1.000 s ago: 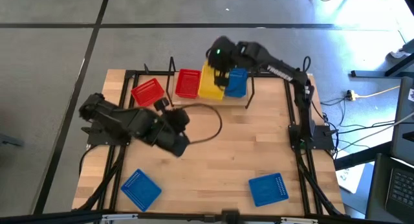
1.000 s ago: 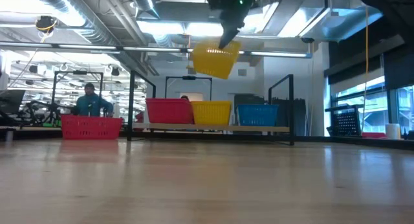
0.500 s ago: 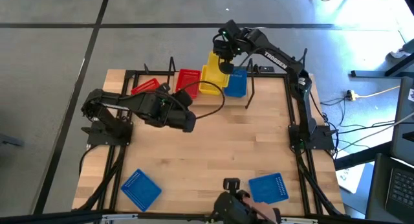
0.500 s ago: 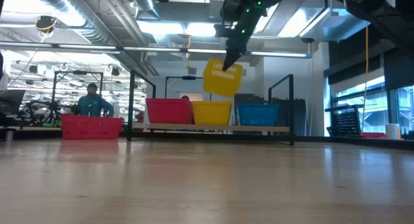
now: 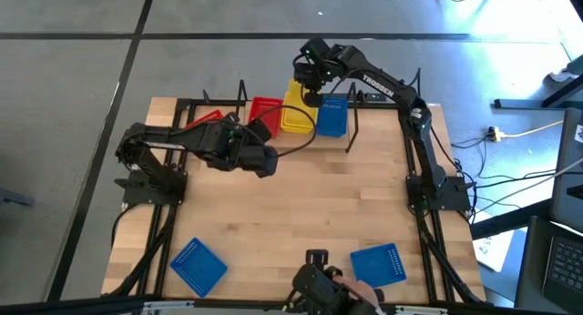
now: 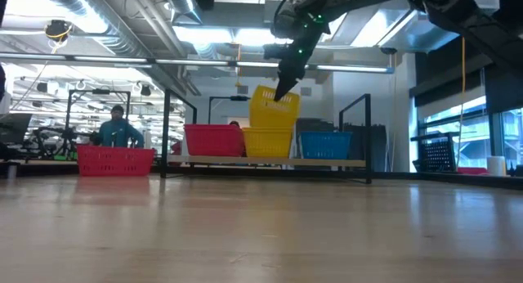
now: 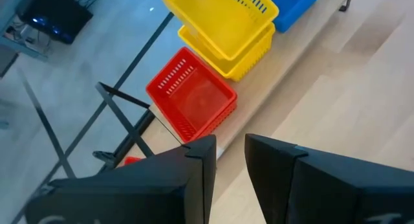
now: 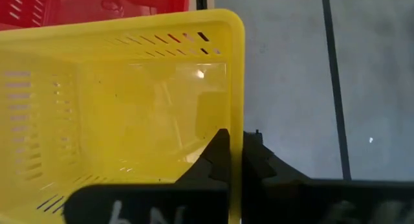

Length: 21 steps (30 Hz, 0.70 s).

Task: Stack baskets on shelf by color
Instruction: Stack the yellow bin on the yellow bin on the shelf

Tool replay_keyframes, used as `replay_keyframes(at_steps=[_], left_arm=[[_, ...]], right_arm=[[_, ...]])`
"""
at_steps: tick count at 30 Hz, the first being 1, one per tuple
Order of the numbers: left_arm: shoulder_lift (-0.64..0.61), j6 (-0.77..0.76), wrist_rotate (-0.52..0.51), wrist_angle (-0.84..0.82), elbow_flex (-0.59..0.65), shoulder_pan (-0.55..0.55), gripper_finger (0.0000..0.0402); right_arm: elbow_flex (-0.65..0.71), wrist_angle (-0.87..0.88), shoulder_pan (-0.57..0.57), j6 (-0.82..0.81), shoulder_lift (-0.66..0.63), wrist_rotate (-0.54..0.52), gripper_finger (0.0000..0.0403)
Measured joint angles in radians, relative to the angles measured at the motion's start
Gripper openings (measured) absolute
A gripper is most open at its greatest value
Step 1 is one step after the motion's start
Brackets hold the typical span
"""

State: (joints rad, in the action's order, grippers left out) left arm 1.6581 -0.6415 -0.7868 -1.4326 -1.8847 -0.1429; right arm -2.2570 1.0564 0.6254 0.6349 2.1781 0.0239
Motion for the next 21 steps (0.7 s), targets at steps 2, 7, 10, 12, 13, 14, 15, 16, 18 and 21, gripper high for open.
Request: replay_keyframes(at_steps=[2,7,10,12,13,14,15,16,18,21], left_arm=[[0.000,0.002,0.000,0.000,0.000,0.004,0.0074],[0.000,0.035,0.021,0.000,0.000,0.017,0.0074],[0.000,0.035,0.034,0.000,0.000,0.025,0.0074],[0.000,0.043,0.042,0.000,0.000,0.030,0.0074],[0.000,0.045,0.045,0.000,0.000,0.030,0.0074],[0.000,0.047,0.045,0.000,0.000,0.030,0.0074],[0.000,0.049,0.045,0.000,0.000,0.030,0.0074],[0.000,0.049,0.045,0.000,0.000,0.030,0.0074],[0.000,0.049,0.046,0.000,0.000,0.030,0.0074],[0.000,0.049,0.046,0.000,0.000,0.030,0.0074]], right_arm=[[0.000,0.002,0.000,-0.001,0.001,0.006,0.0000],[0.000,0.024,0.000,-0.007,0.010,0.015,0.0000],[0.003,0.044,0.000,-0.024,0.010,0.030,0.0000],[0.005,0.054,0.000,-0.024,0.010,0.031,0.0000],[0.005,0.058,0.000,-0.024,0.011,0.031,0.0000],[0.005,0.059,0.000,-0.024,0.011,0.031,0.0000],[0.005,0.059,0.000,-0.024,0.011,0.032,0.0000],[0.005,0.061,0.000,-0.024,0.011,0.032,0.0000],[0.005,0.062,0.000,-0.023,0.014,0.032,0.0004],[0.005,0.060,0.000,-0.018,0.018,0.032,0.0014]])
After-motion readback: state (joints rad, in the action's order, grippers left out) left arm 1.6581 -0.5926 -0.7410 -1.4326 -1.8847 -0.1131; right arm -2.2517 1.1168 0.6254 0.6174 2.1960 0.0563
